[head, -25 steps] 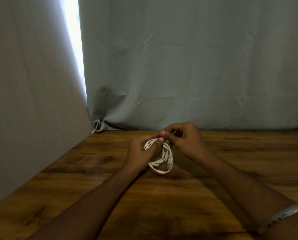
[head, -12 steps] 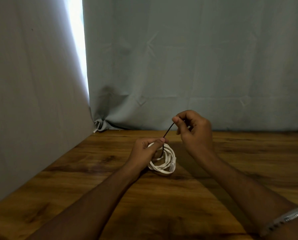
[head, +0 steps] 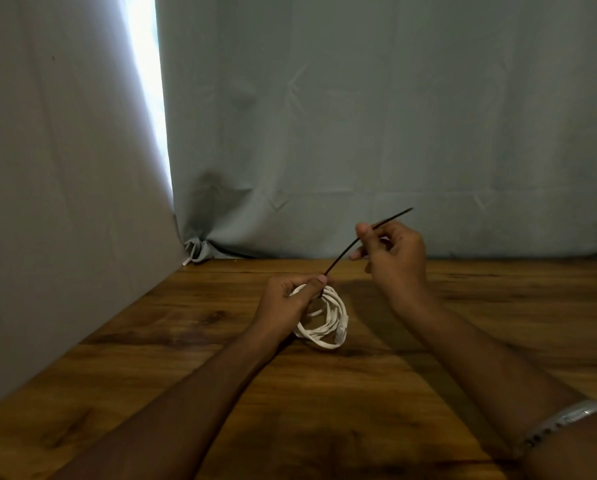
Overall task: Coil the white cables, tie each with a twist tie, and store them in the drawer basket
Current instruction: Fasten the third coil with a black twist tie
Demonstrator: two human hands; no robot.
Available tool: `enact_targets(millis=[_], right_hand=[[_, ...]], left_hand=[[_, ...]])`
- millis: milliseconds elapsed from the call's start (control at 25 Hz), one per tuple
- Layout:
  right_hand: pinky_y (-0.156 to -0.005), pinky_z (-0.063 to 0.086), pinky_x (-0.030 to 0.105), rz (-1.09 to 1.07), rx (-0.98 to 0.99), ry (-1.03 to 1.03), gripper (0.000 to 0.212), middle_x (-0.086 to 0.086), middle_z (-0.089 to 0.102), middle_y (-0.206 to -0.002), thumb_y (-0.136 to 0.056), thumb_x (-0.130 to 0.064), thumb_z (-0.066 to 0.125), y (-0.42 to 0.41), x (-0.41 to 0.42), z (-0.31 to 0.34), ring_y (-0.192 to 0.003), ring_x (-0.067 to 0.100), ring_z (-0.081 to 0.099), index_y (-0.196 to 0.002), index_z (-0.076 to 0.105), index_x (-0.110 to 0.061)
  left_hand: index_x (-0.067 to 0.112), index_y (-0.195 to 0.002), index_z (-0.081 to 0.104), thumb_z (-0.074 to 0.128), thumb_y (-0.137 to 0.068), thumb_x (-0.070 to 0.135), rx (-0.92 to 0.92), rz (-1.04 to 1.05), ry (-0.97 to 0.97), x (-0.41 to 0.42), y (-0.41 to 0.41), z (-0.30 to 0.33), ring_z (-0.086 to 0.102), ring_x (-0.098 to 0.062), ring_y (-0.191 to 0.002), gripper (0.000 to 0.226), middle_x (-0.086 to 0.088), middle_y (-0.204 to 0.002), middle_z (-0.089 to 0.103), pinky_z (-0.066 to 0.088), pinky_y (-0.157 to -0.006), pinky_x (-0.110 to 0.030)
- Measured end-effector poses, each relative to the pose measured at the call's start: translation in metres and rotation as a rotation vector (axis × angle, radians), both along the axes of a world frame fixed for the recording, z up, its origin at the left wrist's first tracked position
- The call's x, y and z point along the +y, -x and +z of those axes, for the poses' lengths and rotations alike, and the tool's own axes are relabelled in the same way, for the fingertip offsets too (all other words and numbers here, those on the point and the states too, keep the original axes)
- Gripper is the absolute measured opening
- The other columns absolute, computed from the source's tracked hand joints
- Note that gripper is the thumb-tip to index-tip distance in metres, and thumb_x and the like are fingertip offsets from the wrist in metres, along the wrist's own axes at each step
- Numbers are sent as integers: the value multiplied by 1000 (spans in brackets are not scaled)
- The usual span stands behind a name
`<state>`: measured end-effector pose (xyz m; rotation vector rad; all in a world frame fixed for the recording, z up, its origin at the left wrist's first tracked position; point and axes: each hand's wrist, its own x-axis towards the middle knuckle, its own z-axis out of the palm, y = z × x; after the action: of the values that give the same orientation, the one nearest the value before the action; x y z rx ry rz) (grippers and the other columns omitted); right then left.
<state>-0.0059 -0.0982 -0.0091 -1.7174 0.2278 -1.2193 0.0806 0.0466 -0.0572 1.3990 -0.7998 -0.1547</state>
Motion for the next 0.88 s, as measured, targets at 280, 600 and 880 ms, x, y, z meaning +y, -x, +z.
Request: enact_targets(millis=[280,600,880], right_hand=[[-70,61,35,337,120,26,24,7,78,-84,-80,-41,77,6,-1,-1,-79,17,75,-87,74,-18],[-68,51,30,92,148,173,27,-1,69,-72,-97,-26,71,-5,1,-15,-74,12,67,-73,65,-15],[-56,39,6,-23,61,192,23,-6,62,-70,-100,-18,65,-8,11,-12,-64,-7,57,-79,60,-9]], left_hand=[[11,-97,81,65,-99,16,-73,-24,15,1,5,1,73,-7,-77,17,1,-81,80,56,-70,-24],[16,-125,67,67,-97,26,-173,-98,-36,-1,7,0,76,-15,-89,30,-6,-102,78,60,-74,-28],[21,-130,66,82,-86,28,-470,78,-41,2,13,4,72,-1,-101,47,10,-110,77,58,-86,-26]])
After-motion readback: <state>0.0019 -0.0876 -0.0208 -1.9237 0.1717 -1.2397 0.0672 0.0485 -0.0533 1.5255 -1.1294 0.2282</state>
